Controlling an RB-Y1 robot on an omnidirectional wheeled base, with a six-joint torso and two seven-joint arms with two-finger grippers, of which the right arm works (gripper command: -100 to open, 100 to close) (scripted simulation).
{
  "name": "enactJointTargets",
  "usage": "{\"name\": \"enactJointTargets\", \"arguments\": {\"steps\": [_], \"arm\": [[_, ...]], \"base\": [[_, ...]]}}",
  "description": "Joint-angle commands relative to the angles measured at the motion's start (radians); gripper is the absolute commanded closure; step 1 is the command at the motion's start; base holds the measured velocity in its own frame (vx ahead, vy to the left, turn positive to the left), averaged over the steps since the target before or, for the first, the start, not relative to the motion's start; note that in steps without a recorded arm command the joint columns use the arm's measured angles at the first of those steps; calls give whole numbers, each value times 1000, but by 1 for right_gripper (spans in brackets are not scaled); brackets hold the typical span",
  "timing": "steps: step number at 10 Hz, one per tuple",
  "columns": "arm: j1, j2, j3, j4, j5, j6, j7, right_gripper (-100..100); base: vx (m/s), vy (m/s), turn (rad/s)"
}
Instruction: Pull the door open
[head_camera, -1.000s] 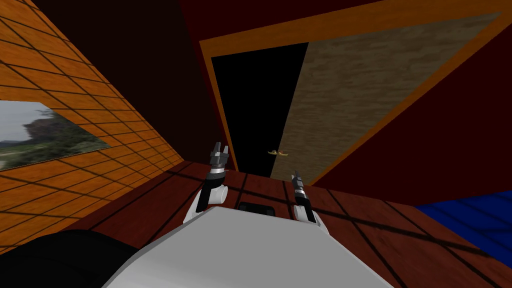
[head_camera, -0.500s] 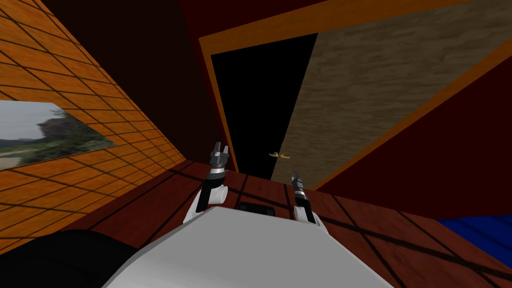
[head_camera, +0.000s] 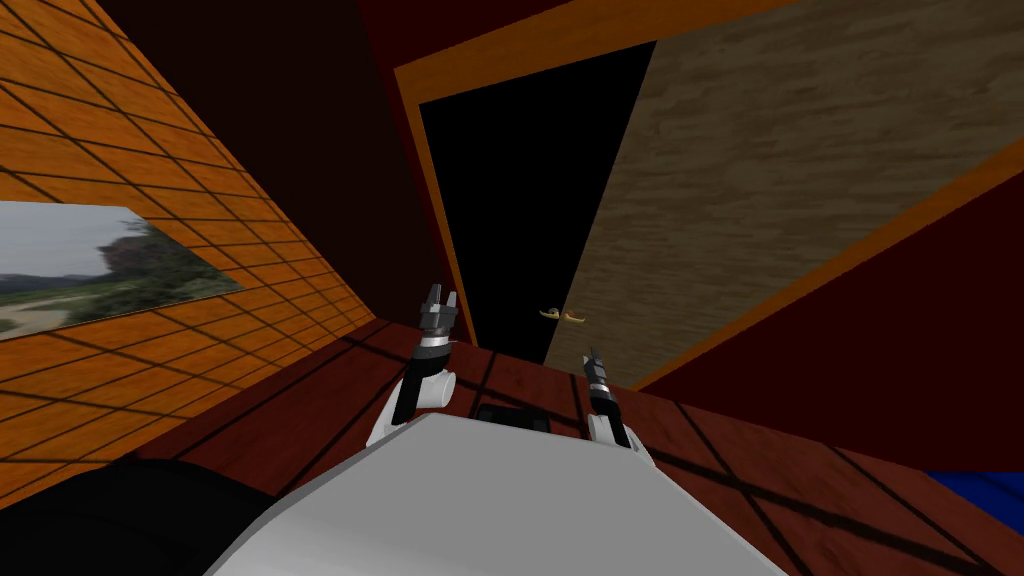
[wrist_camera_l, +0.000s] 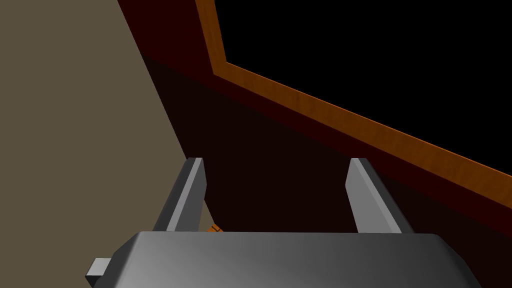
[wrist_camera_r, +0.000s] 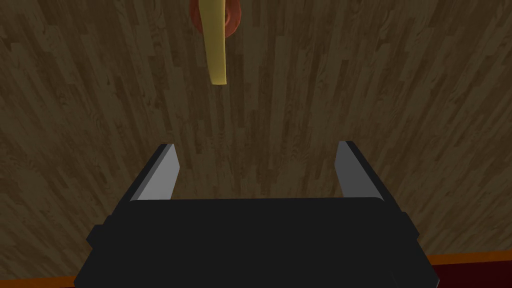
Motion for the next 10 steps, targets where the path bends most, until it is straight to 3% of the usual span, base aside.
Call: {"name": "enactJointTargets", "arguments": {"steps": [1, 7, 8, 9, 10], "arm": [[-12, -4, -3, 31, -2, -8, -8, -100], [-65, -14, -17, 181, -8, -47, -38, -100], [-72, -15, -19, 200, -9, -52, -42, -100], [-67, -15, -18, 187, -8, -48, -40, -100], [-44, -44, -43, 209, -22, -54, -50, -100]], "base": [[90, -29, 47], [135, -51, 83], [106, -34, 59], [43, -17, 13], [21, 6, -33]]}}
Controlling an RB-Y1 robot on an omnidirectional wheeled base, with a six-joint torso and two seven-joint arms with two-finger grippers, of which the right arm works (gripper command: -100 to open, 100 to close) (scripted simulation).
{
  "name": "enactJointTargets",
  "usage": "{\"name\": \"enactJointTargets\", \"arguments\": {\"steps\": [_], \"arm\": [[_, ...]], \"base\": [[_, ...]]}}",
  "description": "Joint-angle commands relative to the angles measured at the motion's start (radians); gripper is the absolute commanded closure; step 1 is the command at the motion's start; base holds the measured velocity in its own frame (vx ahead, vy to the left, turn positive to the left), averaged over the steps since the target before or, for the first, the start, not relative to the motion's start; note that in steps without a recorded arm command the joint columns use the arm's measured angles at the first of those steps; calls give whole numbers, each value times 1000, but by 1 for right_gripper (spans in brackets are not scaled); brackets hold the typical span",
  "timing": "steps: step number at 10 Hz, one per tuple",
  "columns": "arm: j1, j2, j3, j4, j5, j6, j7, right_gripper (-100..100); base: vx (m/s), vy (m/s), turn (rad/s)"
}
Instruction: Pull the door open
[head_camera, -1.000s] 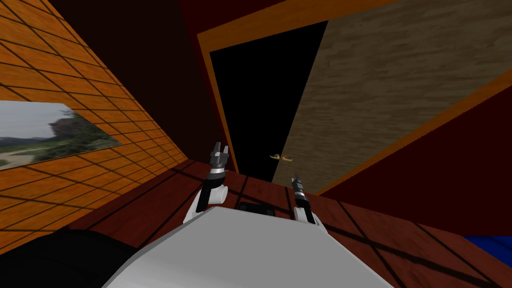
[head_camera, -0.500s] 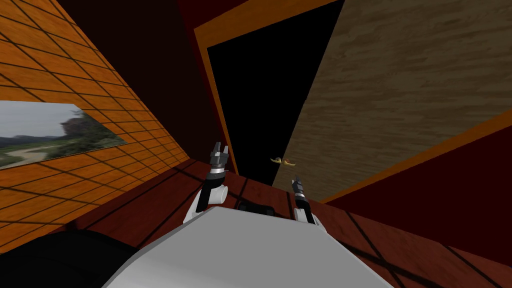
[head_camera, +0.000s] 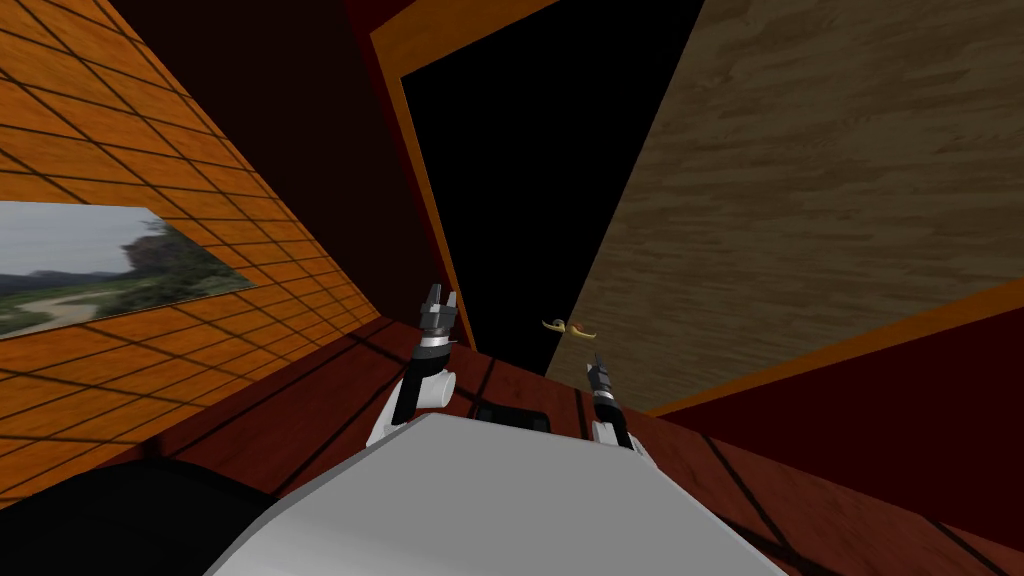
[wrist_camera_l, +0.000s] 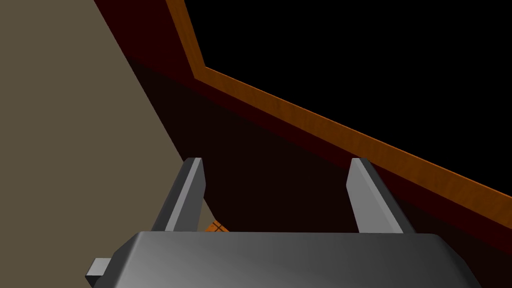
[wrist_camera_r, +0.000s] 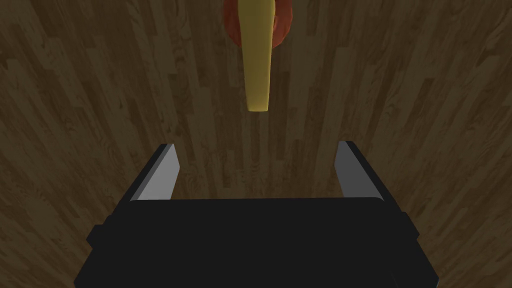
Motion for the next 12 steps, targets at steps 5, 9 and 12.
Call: {"name": "enactJointTargets", "arguments": {"steps": [5, 9, 12], "arm": [[35, -93, -69, 110, -41, -42, -39, -100], [36, -121, -83, 137, -54, -62, -63, -100], [-5, -93, -49, 126, -40, -72, -69, -100]], "base": [[42, 13, 2], [151, -69, 80], [201, -33, 170]]}}
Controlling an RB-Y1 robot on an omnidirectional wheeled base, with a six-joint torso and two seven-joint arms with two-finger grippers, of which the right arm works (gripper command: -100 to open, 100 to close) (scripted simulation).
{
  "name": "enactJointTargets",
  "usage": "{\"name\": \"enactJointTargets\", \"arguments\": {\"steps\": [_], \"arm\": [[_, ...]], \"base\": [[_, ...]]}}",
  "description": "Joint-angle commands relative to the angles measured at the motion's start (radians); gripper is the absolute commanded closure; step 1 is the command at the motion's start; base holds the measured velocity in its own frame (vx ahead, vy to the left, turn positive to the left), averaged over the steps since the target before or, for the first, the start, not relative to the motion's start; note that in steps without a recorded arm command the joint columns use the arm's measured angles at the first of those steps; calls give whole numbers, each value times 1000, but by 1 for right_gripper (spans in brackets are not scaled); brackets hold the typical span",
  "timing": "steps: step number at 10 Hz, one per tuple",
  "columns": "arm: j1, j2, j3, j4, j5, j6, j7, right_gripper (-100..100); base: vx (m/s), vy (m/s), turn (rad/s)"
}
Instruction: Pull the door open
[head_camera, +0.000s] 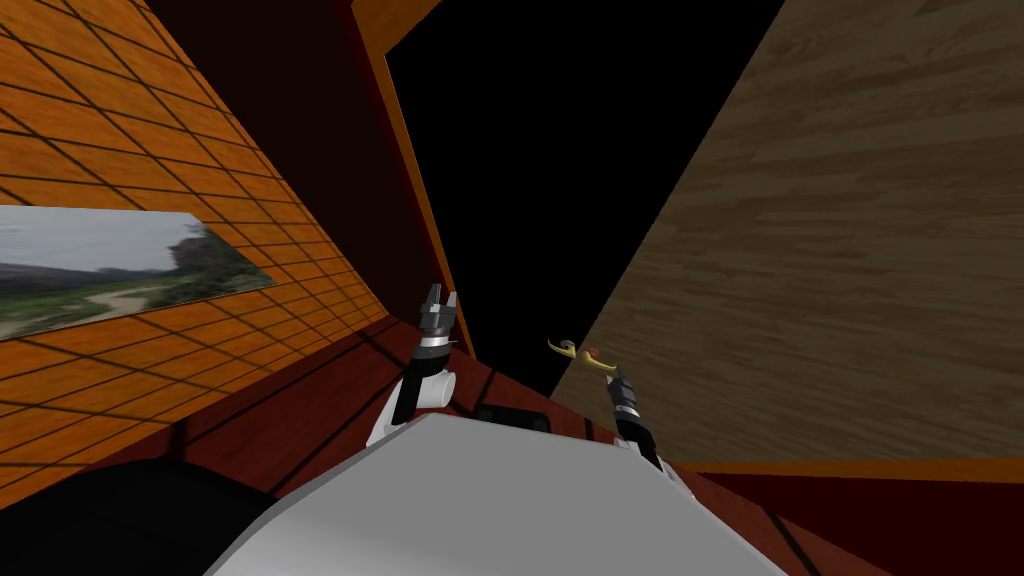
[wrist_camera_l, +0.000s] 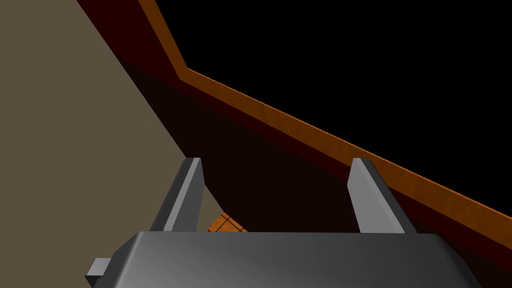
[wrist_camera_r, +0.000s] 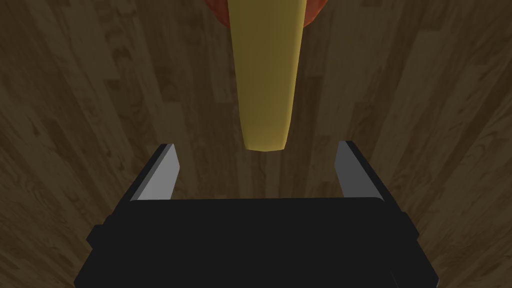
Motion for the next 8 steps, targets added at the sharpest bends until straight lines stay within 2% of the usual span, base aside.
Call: {"name": "enactJointTargets", "arguments": {"steps": [1, 2, 3, 8], "arm": [[10, 11, 9, -50, 4, 22, 0, -100], [9, 8, 6, -43, 3, 16, 0, -100], [9, 8, 6, -43, 3, 16, 0, 100], [9, 8, 6, -43, 3, 16, 0, 100]], "base": [[171, 58, 107], [60, 32, 3], [0, 0, 0], [-12, -4, 6]]}}
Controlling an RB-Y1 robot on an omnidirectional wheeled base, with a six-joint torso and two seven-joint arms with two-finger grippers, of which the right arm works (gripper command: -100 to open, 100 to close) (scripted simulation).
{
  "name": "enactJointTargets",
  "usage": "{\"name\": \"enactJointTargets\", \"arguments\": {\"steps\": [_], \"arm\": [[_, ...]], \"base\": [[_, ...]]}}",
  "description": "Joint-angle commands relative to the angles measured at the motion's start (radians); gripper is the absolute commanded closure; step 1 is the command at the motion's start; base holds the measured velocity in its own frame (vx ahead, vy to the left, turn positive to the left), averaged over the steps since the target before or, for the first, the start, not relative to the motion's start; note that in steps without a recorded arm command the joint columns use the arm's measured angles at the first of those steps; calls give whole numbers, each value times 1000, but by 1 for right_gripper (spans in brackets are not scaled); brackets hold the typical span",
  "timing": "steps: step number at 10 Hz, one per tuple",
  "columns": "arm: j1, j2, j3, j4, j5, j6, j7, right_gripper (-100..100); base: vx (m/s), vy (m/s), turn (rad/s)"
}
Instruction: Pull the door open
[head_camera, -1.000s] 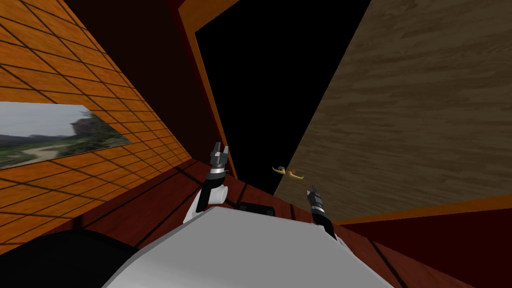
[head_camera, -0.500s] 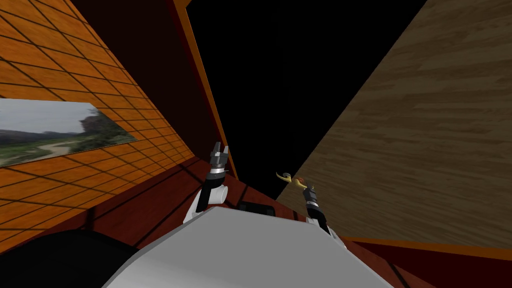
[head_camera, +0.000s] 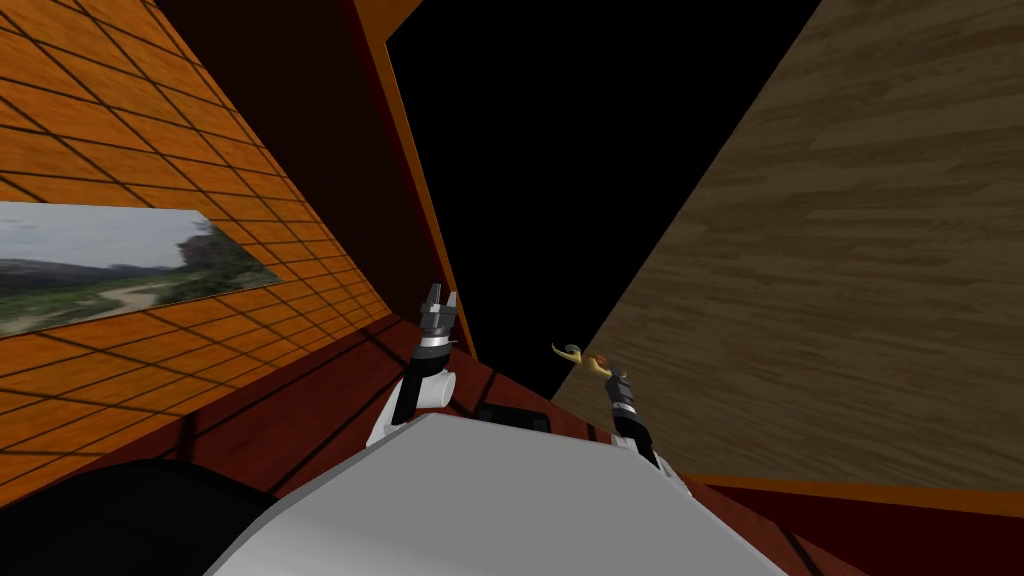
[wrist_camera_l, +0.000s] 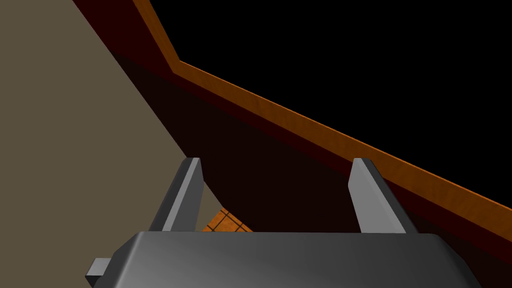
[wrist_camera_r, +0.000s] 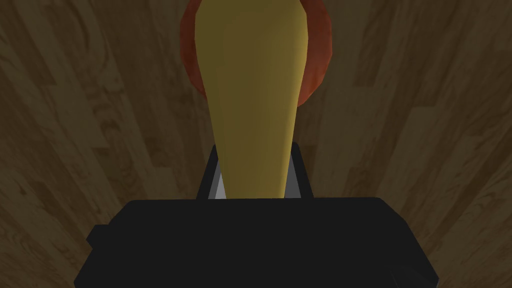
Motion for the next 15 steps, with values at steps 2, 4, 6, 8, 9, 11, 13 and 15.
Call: {"name": "enactJointTargets", "arguments": {"steps": [2, 4, 6, 8, 9, 11, 13, 15], "arm": [[31, -28, -17, 9, -7, -4, -9, 100], [40, -37, -18, 10, -7, -8, -16, 100], [56, -51, -3, 8, 2, -23, -37, 100], [62, -55, 25, -1, 17, -42, -60, 100], [63, -55, 44, -7, 28, -53, -74, 100], [63, -54, 57, -11, 34, -60, -82, 100], [61, -51, 87, -20, 49, -75, -100, 100], [72, -76, 82, 1, 49, -97, -115, 100]], "base": [[-146, -29, -30], [-113, 6, 3], [-166, 47, 83], [-202, 18, 127], [-212, -63, 144], [-157, -60, 120], [-102, -34, 95], [-90, -37, 82]]}}
